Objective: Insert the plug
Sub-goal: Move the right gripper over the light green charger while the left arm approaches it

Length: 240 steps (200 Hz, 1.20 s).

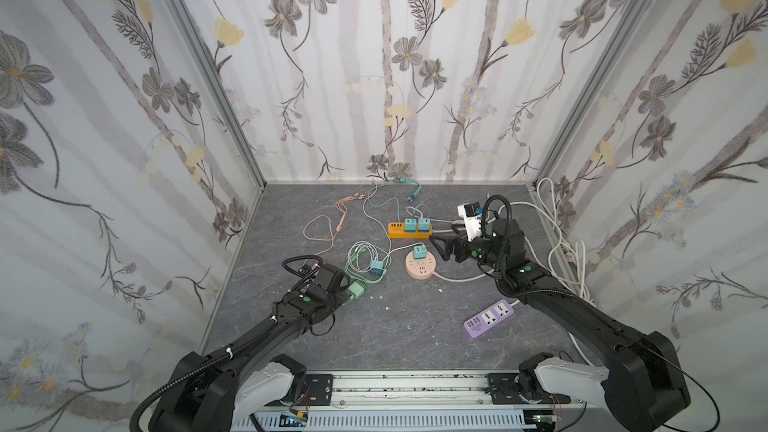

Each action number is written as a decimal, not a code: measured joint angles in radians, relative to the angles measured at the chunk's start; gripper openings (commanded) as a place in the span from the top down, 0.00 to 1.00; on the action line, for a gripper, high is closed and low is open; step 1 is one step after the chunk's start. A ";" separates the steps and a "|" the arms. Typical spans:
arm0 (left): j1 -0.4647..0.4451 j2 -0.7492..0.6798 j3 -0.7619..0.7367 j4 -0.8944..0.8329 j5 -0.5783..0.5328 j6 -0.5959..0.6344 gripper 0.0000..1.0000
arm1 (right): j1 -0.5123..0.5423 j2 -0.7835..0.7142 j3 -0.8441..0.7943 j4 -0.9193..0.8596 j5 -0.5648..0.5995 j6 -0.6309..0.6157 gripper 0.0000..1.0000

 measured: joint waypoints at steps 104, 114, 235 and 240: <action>-0.052 -0.002 0.056 -0.076 0.439 0.313 1.00 | 0.286 0.224 0.153 -0.330 -0.158 -0.730 0.03; -0.052 -0.028 0.027 -0.071 0.461 0.299 1.00 | 0.322 0.265 0.189 -0.383 -0.133 -0.800 0.03; 0.058 -0.155 -0.114 -0.154 0.325 0.115 0.95 | 0.595 0.653 0.540 -0.743 0.112 -1.026 0.15; 0.059 -0.162 -0.122 -0.150 0.322 0.106 0.95 | 0.603 0.661 0.543 -0.744 0.125 -1.005 0.15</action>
